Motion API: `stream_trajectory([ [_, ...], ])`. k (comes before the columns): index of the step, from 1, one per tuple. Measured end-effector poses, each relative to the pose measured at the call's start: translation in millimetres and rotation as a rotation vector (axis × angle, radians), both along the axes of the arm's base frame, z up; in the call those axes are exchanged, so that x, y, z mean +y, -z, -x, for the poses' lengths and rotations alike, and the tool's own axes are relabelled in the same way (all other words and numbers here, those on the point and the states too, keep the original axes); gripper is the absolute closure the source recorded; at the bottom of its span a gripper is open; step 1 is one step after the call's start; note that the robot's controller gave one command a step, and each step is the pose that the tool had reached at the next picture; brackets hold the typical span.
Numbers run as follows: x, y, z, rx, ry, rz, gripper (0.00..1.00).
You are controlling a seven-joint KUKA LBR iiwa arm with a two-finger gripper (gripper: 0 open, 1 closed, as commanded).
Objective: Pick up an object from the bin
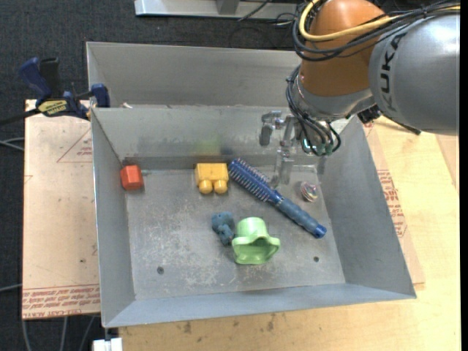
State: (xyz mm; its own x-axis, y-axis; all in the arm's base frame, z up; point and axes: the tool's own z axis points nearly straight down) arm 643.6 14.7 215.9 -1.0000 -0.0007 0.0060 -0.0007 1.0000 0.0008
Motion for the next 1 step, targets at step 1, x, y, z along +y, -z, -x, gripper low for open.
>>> stream_trajectory([
  [1,-15.0,148.6,14.7,-0.003,0.18,0.0,0.0],
])
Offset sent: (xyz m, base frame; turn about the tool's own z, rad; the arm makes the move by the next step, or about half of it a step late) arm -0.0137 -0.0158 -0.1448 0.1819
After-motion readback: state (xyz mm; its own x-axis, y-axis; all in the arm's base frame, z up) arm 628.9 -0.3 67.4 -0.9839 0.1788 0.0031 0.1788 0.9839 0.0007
